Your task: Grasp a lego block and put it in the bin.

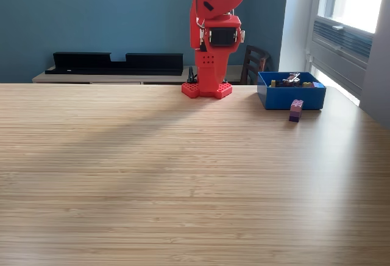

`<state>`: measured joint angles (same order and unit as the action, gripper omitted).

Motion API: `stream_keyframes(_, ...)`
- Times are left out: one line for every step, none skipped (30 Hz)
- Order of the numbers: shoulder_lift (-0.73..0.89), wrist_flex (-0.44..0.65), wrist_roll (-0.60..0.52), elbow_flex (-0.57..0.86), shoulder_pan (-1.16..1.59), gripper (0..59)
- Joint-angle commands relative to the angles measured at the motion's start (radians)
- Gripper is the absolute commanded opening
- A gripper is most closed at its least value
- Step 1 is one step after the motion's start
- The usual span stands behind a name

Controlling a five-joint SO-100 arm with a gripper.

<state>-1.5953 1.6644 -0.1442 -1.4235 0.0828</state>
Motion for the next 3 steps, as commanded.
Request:
stream_keyframes(-0.074,0.021,-0.002,0.029,-0.009,0.1)
stream_keyframes(-0.074,0.021,0.0,0.029,-0.008,0.1)
stream_keyframes(-0.074,0.02,0.002,0.032,-0.003,0.1)
